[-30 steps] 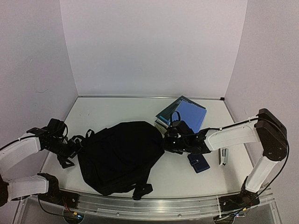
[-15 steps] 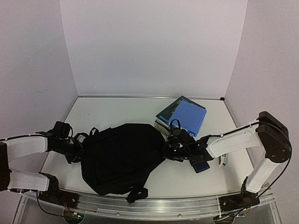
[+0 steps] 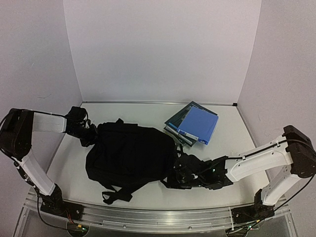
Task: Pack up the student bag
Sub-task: Adjust the student bag at the center of the board, then unzip the student bag at the center of the board.
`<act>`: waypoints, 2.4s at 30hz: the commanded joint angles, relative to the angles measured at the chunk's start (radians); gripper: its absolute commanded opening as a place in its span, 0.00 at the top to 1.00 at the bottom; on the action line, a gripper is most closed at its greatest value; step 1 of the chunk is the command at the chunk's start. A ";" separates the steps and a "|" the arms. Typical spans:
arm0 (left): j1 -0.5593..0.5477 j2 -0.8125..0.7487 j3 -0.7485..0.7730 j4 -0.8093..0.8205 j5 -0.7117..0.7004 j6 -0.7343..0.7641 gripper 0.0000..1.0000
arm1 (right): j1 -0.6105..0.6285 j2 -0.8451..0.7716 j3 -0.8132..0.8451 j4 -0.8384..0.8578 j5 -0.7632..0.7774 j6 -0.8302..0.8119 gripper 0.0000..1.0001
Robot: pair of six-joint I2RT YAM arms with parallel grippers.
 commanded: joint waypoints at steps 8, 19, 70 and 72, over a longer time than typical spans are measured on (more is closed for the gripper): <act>0.014 -0.032 0.178 0.007 -0.076 0.174 0.32 | 0.074 -0.076 0.226 -0.384 0.308 -0.021 0.41; 0.013 -0.354 -0.087 -0.263 -0.037 -0.037 0.19 | 0.060 0.159 0.472 -0.280 0.218 -0.226 0.42; -0.229 -0.574 -0.356 -0.073 0.121 -0.320 0.15 | -0.041 0.344 0.335 0.259 -0.292 0.002 0.54; -0.264 -0.553 -0.371 -0.037 0.130 -0.343 0.16 | -0.045 0.367 0.319 0.309 -0.326 0.059 0.55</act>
